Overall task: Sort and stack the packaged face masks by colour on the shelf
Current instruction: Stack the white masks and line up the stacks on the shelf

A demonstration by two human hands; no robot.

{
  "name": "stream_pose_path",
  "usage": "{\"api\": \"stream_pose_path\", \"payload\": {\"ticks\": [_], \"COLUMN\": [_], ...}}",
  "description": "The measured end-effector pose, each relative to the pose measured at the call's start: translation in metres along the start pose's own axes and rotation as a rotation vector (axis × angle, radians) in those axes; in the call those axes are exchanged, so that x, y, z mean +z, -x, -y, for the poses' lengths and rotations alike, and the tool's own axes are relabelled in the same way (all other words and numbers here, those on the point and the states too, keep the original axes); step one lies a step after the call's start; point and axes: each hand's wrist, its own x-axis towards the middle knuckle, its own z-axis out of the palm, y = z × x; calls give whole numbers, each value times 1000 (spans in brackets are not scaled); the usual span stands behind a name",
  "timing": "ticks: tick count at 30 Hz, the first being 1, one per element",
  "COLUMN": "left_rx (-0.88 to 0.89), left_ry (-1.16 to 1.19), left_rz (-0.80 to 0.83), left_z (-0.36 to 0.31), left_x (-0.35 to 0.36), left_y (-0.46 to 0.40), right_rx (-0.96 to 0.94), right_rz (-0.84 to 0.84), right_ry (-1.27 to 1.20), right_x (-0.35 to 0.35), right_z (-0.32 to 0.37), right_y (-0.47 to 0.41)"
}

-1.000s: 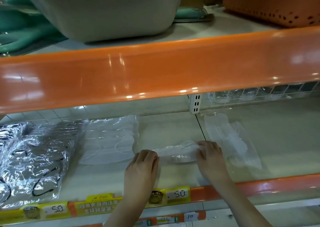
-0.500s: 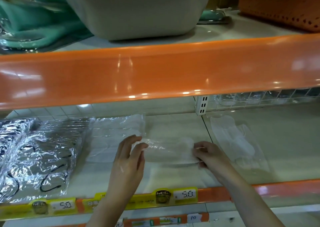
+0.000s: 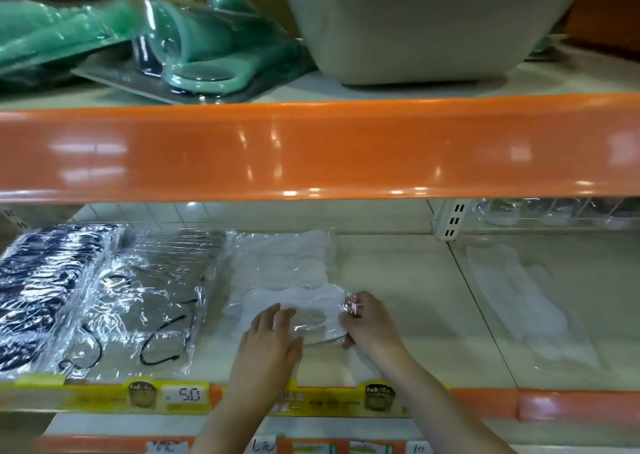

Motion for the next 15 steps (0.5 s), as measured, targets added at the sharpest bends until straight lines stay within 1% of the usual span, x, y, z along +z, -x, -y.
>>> {"api": "stream_pose_path", "payload": {"ticks": [2,4,7,9,11,13,14,15], "left_rx": [-28,-30,-61,-48,-9,-30,-41,-45], "left_ry": [14,1,55,19,4,-10,-10,5], "left_rz": [49,51,103,114,65,168,199,179], "left_z": [6,13,20,23,22,25,27,28], "left_x": [4,4,3,0,-5,-4,-1,0], "left_y": [1,2,1,0,-2,-3,-4,-4], "right_rx": [-21,-55,-92,-149,-288,-455,-519,-585], "right_rz": [-32,-84,-144,-181,-279,-405,-435,-429], "right_ry": [50,115,209,253,416,599,623,636], "right_x": [10,21,32,37,43,47,48,51], "right_z": [0,-1,-4,-5,-5,-6,-5,-3], "right_y": [-4,-7,-10,-10,-9,-6,-3,0]}}
